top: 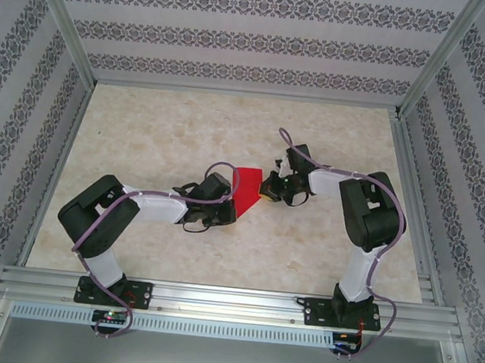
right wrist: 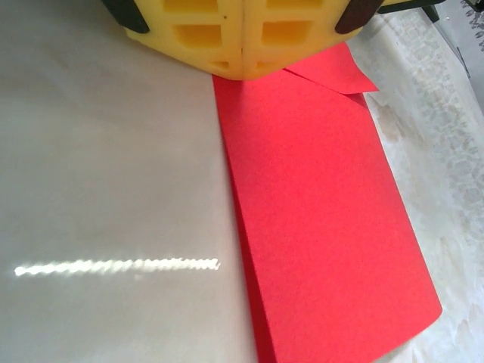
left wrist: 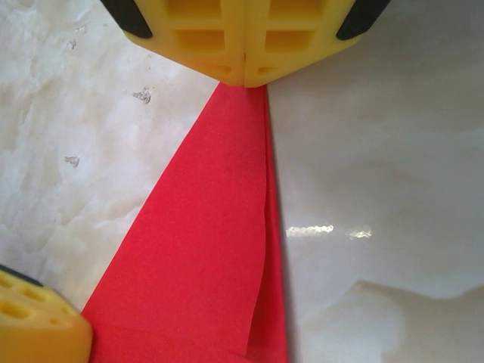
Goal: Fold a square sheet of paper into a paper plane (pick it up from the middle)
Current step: Third fold the triangle at the center of the table.
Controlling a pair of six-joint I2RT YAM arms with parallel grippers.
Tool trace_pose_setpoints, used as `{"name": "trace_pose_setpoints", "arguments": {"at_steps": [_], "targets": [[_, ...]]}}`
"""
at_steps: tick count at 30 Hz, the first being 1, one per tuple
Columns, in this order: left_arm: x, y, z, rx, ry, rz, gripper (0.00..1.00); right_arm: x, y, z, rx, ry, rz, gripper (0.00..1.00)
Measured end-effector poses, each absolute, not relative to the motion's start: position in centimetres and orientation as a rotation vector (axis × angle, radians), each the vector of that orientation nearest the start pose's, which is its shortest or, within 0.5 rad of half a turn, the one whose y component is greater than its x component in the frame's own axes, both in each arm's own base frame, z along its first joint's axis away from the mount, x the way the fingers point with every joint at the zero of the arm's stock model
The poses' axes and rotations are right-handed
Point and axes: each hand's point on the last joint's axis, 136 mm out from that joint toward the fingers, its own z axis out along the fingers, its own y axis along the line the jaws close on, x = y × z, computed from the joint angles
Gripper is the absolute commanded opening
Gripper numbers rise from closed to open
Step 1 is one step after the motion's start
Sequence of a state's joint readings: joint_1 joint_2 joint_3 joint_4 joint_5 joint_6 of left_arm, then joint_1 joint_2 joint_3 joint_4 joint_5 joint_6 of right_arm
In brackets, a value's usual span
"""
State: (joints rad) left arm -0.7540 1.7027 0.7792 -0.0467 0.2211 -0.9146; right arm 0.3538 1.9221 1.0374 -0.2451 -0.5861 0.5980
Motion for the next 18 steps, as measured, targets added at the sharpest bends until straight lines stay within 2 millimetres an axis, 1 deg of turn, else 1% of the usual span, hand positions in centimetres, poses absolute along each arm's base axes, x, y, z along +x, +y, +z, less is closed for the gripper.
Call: {"name": "trace_pose_setpoints", "arguments": {"at_steps": [3,8,11,13,14,16,18], "targets": [[25.6,-29.2,1.7,-0.129,2.781,-0.835,0.0,35.2,22.4,1.4,0.153,2.829,1.025,0.0],[25.5,-29.1,1.6,-0.132,2.794,-0.822,0.0,36.5,21.1,1.6,0.186,2.803,0.956,0.0],[25.4,-29.0,1.7,-0.128,2.803,-0.813,0.0,36.9,20.8,2.7,0.184,2.772,0.952,0.01],[25.4,-29.0,1.7,-0.124,2.809,-0.805,0.0,36.8,20.8,3.9,0.174,2.744,0.957,0.06],[25.4,-29.0,1.8,-0.121,2.815,-0.799,0.0,36.6,20.8,4.6,0.168,2.726,0.965,0.1],[25.3,-28.9,1.9,-0.114,2.828,-0.782,0.05,36.0,20.8,5.5,0.164,2.705,0.975,0.19],[25.4,-28.7,2.2,-0.113,2.837,-0.76,0.07,35.1,20.9,5.9,0.17,2.696,0.988,0.26]]}}
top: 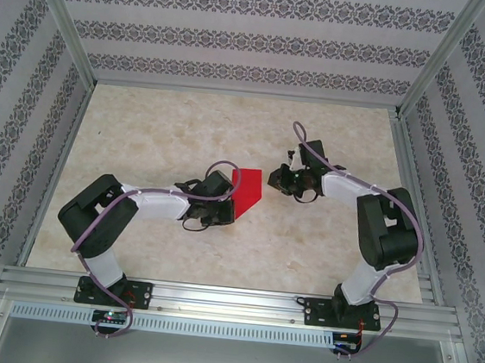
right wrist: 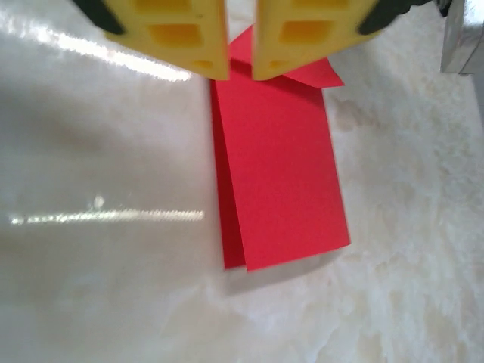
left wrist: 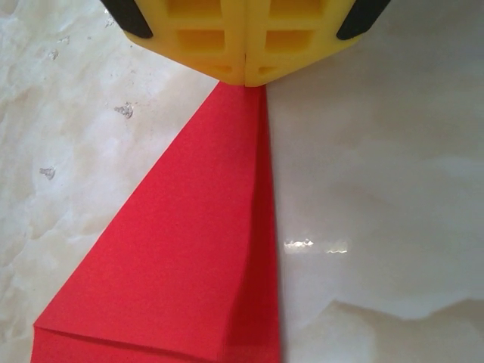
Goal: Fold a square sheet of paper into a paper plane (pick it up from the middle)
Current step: Fourth fold the wing at the center of the table.
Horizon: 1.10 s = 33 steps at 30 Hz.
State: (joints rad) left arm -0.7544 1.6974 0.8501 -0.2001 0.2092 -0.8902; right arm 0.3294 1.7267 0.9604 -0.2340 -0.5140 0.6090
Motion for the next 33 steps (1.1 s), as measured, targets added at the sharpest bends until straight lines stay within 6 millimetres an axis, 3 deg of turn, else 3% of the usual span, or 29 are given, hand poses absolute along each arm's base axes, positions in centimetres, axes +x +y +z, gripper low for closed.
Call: {"name": "trace_pose_setpoints", "arguments": {"at_steps": [3,8,17,27,30,33], "targets": [[26.2,-28.5,3.5,-0.123,2.8,-0.724,0.1,33.6,21.0,5.6,0.188,2.707,1.012,0.33],[28.2,-28.1,6.1,-0.156,2.688,-0.685,0.14,32.1,21.4,4.4,0.214,2.75,1.06,0.35],[29.0,-27.6,6.3,-0.205,2.657,-0.637,0.25,31.9,23.2,3.2,0.172,2.783,1.15,0.36],[29.0,-27.6,6.3,-0.214,2.657,-0.64,0.32,32.2,25.5,3.3,0.089,2.777,1.241,0.28],[29.0,-27.5,6.3,-0.216,2.657,-0.64,0.38,32.4,25.8,3.3,0.08,2.769,1.265,0.17],[28.9,-27.4,6.2,-0.217,2.662,-0.642,0.51,32.5,25.9,3.2,0.077,2.767,1.27,0.07]]}}
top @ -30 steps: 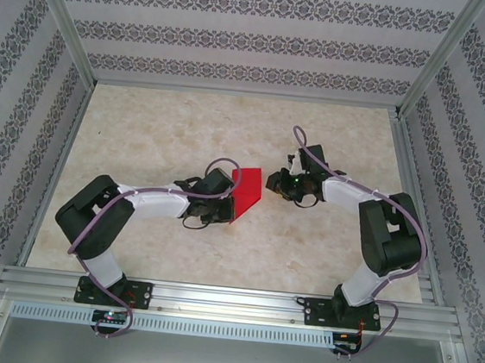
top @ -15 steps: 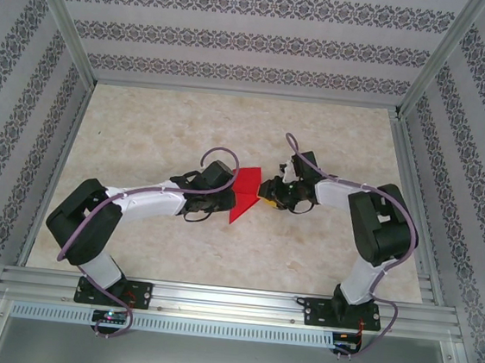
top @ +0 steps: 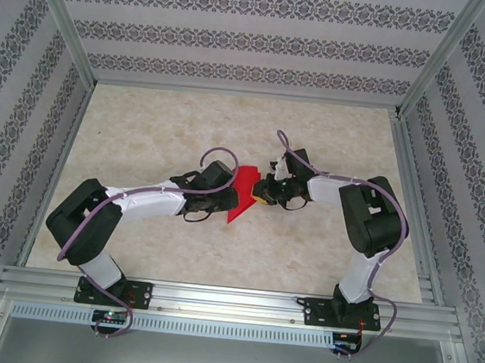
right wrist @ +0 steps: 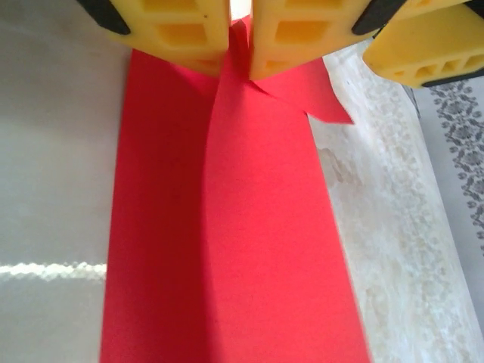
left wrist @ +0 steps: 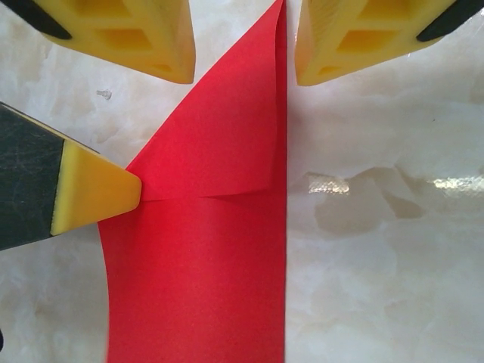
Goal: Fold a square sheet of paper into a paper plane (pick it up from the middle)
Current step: Fourth fold the wing at the center of the table.
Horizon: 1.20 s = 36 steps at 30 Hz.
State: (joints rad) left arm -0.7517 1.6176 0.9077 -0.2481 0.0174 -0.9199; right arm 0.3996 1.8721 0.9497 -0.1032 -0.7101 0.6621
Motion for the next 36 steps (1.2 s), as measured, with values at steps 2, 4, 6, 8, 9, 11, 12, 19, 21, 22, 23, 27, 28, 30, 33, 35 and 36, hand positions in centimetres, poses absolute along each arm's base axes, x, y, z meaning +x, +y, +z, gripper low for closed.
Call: {"name": "trace_pose_setpoints", "arguments": {"at_steps": [2,4,6,8,9,11,12,19,21,22,23,27,28,30,33,35,36], "targets": [[28.8,-27.2,6.2,-0.213,2.663,-0.642,0.61,32.5,25.9,3.2,0.077,2.764,1.269,0.05],[28.7,-27.1,6.4,-0.201,2.663,-0.643,0.69,32.6,25.9,3.3,0.08,2.763,1.266,0.03],[28.7,-27.1,6.9,-0.185,2.653,-0.648,0.75,32.6,25.7,3.8,0.084,2.752,1.254,0.03],[28.7,-27.1,7.5,-0.169,2.637,-0.659,0.79,32.7,25.5,4.6,0.098,2.734,1.241,0.03],[28.7,-27.1,7.8,-0.157,2.628,-0.664,0.8,32.7,25.3,5.4,0.102,2.718,1.233,0.03],[28.7,-27.1,8.6,-0.134,2.61,-0.674,0.86,32.7,25.3,7.1,0.105,2.68,1.221,0.03],[28.7,-27.2,9.0,-0.117,2.599,-0.682,0.88,32.8,25.3,8.1,0.106,2.658,1.212,0.04],[28.5,-27.5,11.2,0.053,2.536,-0.705,0.88,31.9,25.9,11.7,0.137,2.596,1.151,0.05],[28.5,-27.4,12.4,0.092,2.498,-0.704,0.88,31.6,26.0,11.8,0.16,2.604,1.125,0.06],[28.6,-27.3,13.0,0.106,2.477,-0.706,0.88,31.4,26.0,11.8,0.173,2.608,1.109,0.06],[28.6,-27.2,13.7,0.121,2.451,-0.711,0.87,31.3,26.0,11.8,0.184,2.612,1.09,0.06],[28.3,-26.9,15.5,0.19,2.36,-0.732,0.86,31.1,25.6,11.4,0.247,2.632,1.023,0.06],[28.1,-26.9,15.5,0.213,2.351,-0.725,0.86,31.1,25.5,11.3,0.26,2.634,1.012,0.06],[28.0,-26.9,14.8,0.272,2.337,-0.69,0.84,31.2,25.3,11.1,0.3,2.634,0.991,0.06],[27.5,-27.8,13.7,0.394,2.308,-0.647,0.81,31.6,25.1,11.1,0.357,2.623,0.979,0.06],[27.3,-28.8,13.1,0.475,2.279,-0.631,0.77,31.9,25.0,11.1,0.398,2.612,0.984,0.06],[27.2,-29.5,12.8,0.522,2.26,-0.623,0.75,32.1,25.1,11.3,0.418,2.602,0.993,0.06]]}}
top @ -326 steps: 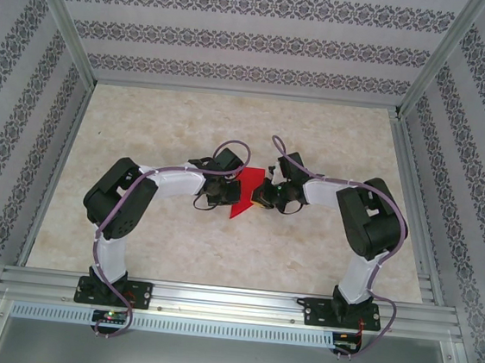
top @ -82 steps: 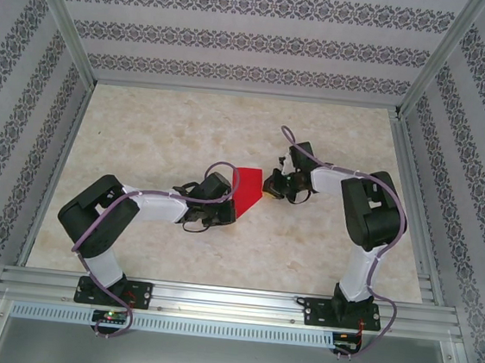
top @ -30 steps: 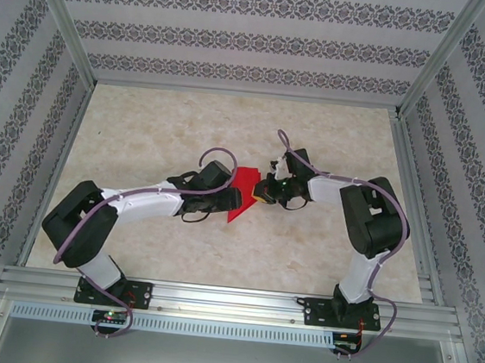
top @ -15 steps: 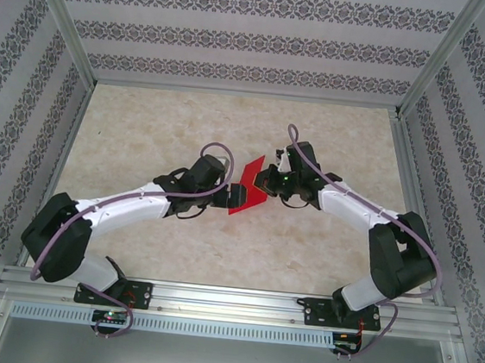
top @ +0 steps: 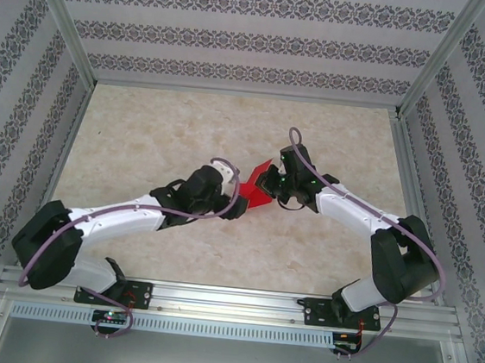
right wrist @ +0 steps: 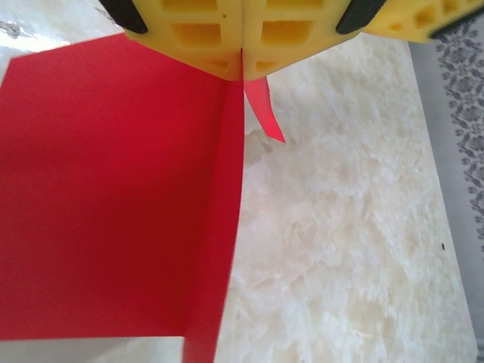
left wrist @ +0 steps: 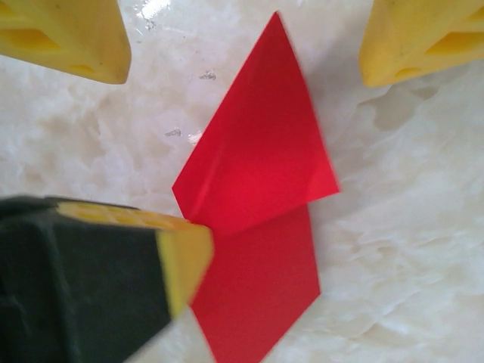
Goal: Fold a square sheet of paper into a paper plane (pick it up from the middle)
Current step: Fourth fold the wing at the center of the table.
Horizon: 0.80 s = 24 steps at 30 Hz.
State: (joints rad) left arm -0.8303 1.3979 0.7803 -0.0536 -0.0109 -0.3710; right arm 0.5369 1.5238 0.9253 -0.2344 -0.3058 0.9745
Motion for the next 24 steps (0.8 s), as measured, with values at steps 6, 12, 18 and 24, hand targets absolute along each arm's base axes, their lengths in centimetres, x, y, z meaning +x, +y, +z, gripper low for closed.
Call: {"name": "trace_pose_setpoints", "arguments": {"at_steps": [6,12,18,24], "targets": [[28.1,-31.8,10.1,0.698,2.165,-0.552,0.54,32.6,25.2,11.2,0.499,2.584,1.013,0.06],[28.6,-31.6,8.0,0.796,2.08,-0.47,0.45,32.7,25.3,11.2,0.531,2.58,1.026,0.07],[29.2,-32.1,7.9,0.845,2.011,-0.436,0.35,32.5,25.5,10.5,0.555,2.595,1.047,0.07],[30.0,-32.1,8.1,0.835,1.972,-0.398,0.24,32.4,25.5,10.0,0.578,2.605,1.061,0.12]]}}
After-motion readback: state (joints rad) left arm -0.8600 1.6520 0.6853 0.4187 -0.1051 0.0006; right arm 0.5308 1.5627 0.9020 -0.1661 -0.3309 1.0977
